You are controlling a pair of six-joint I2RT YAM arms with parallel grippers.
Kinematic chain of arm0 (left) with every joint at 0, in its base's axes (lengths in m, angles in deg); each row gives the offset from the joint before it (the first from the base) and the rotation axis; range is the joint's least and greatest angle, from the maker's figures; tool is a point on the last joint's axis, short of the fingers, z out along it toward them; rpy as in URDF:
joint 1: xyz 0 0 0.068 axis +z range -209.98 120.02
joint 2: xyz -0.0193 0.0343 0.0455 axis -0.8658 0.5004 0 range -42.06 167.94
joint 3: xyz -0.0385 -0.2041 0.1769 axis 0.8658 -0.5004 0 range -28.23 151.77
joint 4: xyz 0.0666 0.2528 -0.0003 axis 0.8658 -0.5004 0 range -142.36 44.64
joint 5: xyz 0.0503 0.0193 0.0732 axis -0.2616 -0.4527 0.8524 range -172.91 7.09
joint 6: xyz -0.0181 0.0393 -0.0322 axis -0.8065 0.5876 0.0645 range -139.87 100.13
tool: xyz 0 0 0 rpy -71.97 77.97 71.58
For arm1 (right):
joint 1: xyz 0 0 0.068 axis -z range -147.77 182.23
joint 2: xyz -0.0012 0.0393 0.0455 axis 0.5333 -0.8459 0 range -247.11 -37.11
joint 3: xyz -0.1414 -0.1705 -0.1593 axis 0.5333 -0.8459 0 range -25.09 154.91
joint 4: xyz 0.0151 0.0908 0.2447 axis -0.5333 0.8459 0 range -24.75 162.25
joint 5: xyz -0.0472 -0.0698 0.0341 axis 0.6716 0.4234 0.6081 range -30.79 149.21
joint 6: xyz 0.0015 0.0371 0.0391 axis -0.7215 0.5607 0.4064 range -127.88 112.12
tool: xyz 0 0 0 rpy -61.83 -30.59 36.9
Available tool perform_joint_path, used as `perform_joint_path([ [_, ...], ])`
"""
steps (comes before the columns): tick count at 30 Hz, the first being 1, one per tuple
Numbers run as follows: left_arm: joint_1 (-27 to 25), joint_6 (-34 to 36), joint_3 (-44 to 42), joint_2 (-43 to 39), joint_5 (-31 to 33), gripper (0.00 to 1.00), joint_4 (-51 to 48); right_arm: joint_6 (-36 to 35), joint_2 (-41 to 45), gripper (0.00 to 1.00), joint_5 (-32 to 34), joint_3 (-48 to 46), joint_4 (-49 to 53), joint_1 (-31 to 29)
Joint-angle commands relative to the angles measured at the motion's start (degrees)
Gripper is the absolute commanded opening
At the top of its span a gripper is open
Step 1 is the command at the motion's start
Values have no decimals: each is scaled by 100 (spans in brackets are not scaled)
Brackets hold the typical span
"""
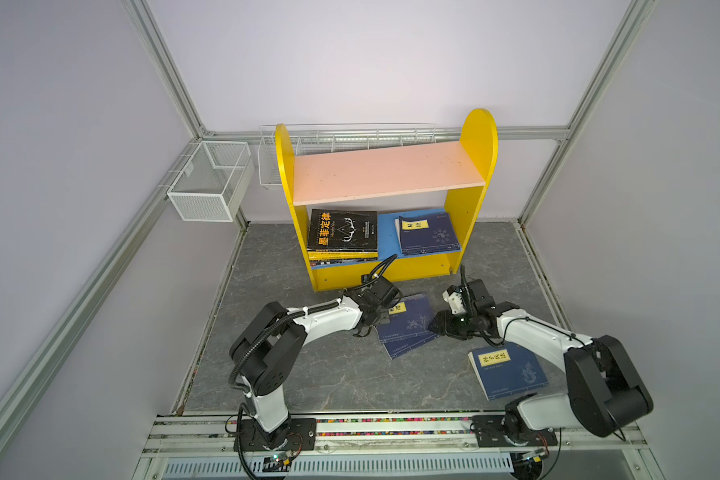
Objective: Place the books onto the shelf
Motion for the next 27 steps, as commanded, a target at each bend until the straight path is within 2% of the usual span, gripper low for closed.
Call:
perform_joint_path([
  [1, 8, -45, 162, 88, 100, 0, -113, -116, -126, 55, -12, 145, -53, -68],
  [11, 8, -16, 162, 139, 83, 0, -125, -142, -586, 54, -22, 250, -96, -72],
  [17, 8, -10, 221, 295, 92, 0, -203, -141, -723, 54, -444, 323, -229, -72],
  [23, 12, 41, 352, 525, 9, 0, -321, 166, -588, 54, -1092, 389, -651, -64],
  [27, 9, 80, 408, 602, -61, 0, -323, 173, -401, 54, -1275, 587, -653, -60],
])
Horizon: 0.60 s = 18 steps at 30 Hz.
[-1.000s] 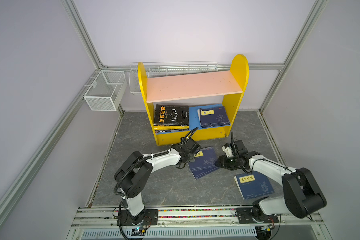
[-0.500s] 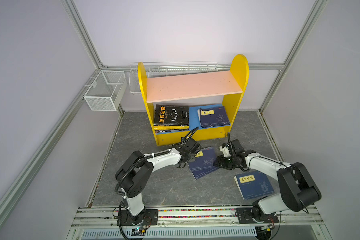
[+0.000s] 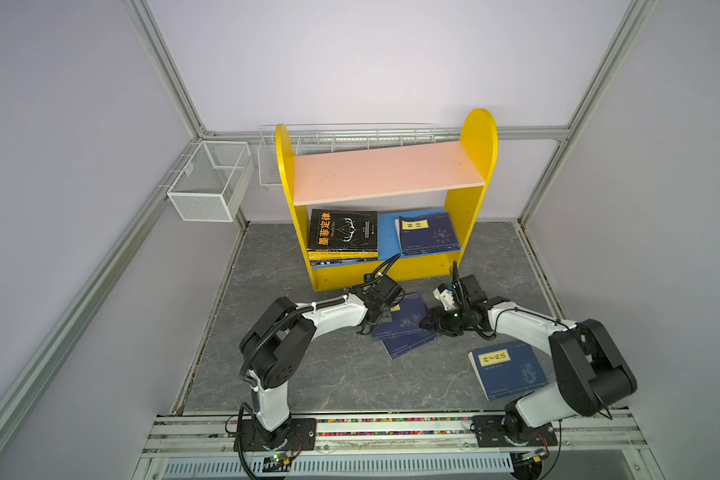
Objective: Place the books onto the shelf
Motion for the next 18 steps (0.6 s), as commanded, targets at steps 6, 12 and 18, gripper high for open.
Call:
perform_joint_path([
  [6, 39, 80, 63, 246, -264, 0, -156, 45, 266, 53, -578, 421, -332, -26],
  [12, 62, 80, 63, 274, -338, 0, -125, 58, 27, 53, -216, 354, -217, -10],
  [18, 60, 53, 18, 227, -290, 0, -125, 159, -384, 53, 80, 161, -147, 105],
])
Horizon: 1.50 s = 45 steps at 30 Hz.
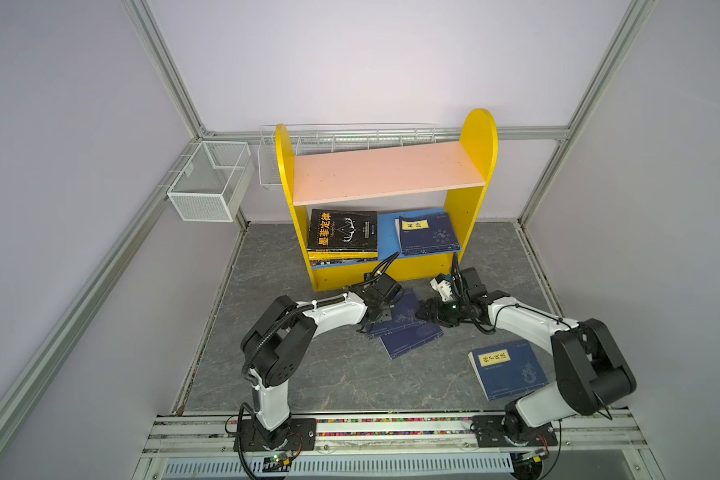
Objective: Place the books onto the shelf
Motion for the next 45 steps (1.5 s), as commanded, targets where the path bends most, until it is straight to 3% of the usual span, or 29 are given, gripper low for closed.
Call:
perform_joint_path([
  [1, -5, 8, -19, 176, -172, 0, -160, 100, -277, 53, 200, -169, 35, 78],
  [5, 6, 3, -22, 167, -162, 0, -160, 42, -407, 54, 333, -270, 92, 111],
  [11, 2, 10, -5, 198, -190, 0, -166, 83, -606, 51, -53, -227, -224, 120],
  [20, 2, 46, -49, 178, -264, 0, -64, 645, -421, 31, -974, -184, -1459, 9],
  [26, 9, 26, -109, 92, -247, 0, -12, 591, 89, 8, -775, -243, -1421, 7],
  [29, 127, -96, -330, -220, -312, 0, 199, 444, 409, 6, -619, -316, -1275, 33],
  [34, 487, -247, -1484, -1582, -1089, 1, 1902, 360, 1175, 6, -856, -544, -1394, 274],
  [39, 566, -263, -2506, -3028, -1392, 48, 3381, 443, 2134, 6, -1173, -656, -1508, 729],
  [45, 613, -520, -3617, -4177, -1365, 85, 4816, 926, 2655, 6, -1451, -744, -2088, 932],
])
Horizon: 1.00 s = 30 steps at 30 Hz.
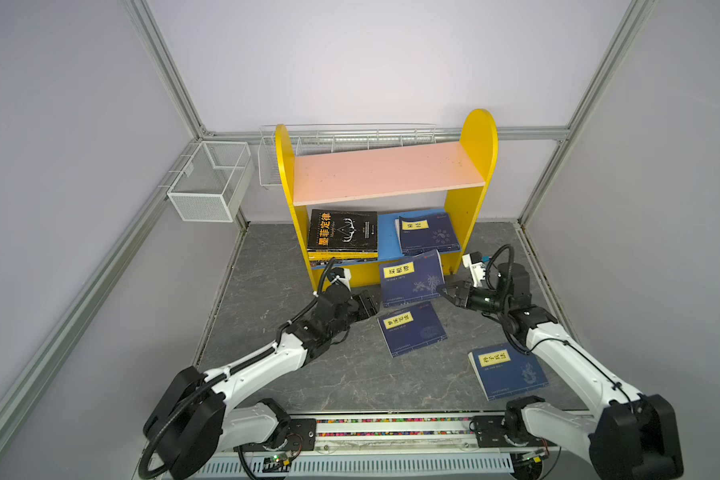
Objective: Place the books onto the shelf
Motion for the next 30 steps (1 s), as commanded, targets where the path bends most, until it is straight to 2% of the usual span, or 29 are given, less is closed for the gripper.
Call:
perform_joint_path([
  [1, 36, -184, -433, -307, -66, 88, 1103, 368, 136, 6, -479, -166, -725, 14],
  [3, 39, -237, -548, -327, -165, 94, 1381, 603, 108, 6, -603, -194, -1056, 8],
  [5, 39, -358, -638, -180, -360, 96, 1844, 787, 52, 6, -736, -210, -1350, 8],
  [7, 37, -460, -646, 53, -608, 95, 2286, 946, 6, 6, -870, -221, -1612, 14],
  [8, 36, -489, -608, 199, -769, 92, 2466, 1009, -4, 6, -892, -228, -1689, 8],
  [13, 36, -545, -334, 788, -1349, 66, 2972, 1125, -13, 6, -911, -234, -1808, 14],
  [21, 36, -682, -185, 1129, -1454, 2, 3403, 820, 3, 6, -674, -196, -1251, 4],
  [22, 37, -689, -150, 1143, -1447, 0, 3326, 746, 13, 6, -602, -167, -1111, 1],
  [25, 37, -686, -86, 1150, -1419, 0, 3182, 412, 82, 10, -196, -29, -430, 10],
  [26, 36, -682, -69, 1146, -1399, 0, 3155, 258, 109, 11, 119, 55, -18, 10],
  [27, 33, -682, -45, 1136, -1369, 0, 3131, 124, 134, 16, 499, 133, 413, 12],
  [30, -3, -672, 135, 1147, -1256, 0, 2979, -83, 128, 41, 1919, 342, 1737, 59],
])
